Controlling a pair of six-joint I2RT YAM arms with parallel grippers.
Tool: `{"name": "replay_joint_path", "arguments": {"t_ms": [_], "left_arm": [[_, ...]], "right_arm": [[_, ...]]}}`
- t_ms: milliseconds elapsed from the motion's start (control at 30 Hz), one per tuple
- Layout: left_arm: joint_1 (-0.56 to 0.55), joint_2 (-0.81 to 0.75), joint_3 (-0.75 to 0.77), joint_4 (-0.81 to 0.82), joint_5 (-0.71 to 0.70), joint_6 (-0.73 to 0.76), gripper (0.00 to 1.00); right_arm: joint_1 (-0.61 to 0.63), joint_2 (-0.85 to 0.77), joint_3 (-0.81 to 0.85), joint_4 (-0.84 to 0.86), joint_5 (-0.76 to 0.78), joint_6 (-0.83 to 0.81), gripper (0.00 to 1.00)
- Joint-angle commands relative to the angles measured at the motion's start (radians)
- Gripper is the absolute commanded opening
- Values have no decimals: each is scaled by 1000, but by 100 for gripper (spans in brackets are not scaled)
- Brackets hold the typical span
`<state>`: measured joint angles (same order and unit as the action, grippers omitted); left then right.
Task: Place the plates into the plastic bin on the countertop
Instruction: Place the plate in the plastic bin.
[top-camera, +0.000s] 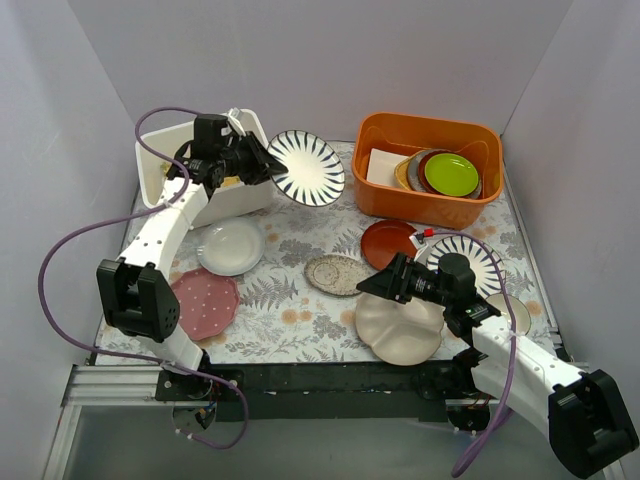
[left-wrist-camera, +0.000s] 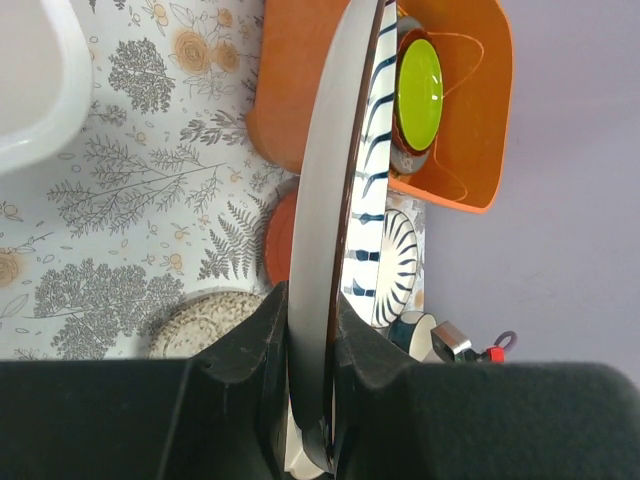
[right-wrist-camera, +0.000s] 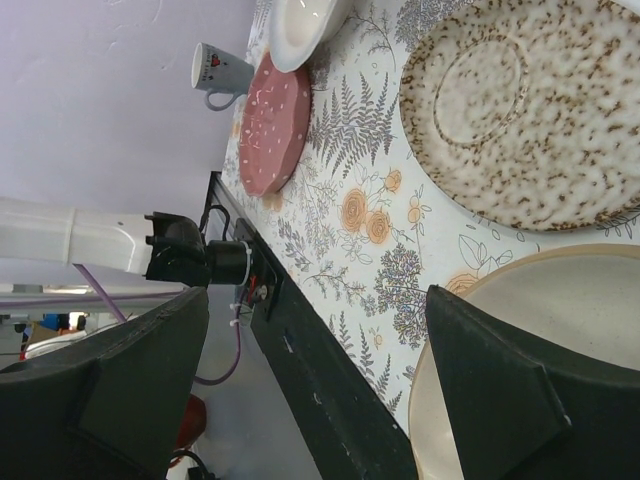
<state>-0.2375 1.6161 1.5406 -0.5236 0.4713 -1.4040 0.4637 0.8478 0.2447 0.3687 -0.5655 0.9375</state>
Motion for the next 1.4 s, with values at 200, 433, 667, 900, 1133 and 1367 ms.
{"name": "replay_joint_path", "arguments": {"t_ms": [200, 433, 667, 900, 1133, 1367], "left_arm": [[98, 30, 107, 88, 148, -29, 0], [227, 42, 118, 106, 230, -49, 0], [366, 62, 119, 126, 297, -67, 0], [446, 87, 134, 183, 362, -127, 0], [489, 82, 112, 181, 300, -131, 0], [541, 100, 96, 160, 276, -124, 0]], "right_arm": [[-10, -10, 15, 36, -16, -20, 96], [-13, -19, 16, 27, -10, -25, 96], [-16, -12, 15, 24, -16, -34, 95], [-20, 0, 16, 30, -19, -37, 95], [-26, -7, 11, 19, -20, -46, 95], [-37, -4, 10, 18, -28, -52, 95]]}}
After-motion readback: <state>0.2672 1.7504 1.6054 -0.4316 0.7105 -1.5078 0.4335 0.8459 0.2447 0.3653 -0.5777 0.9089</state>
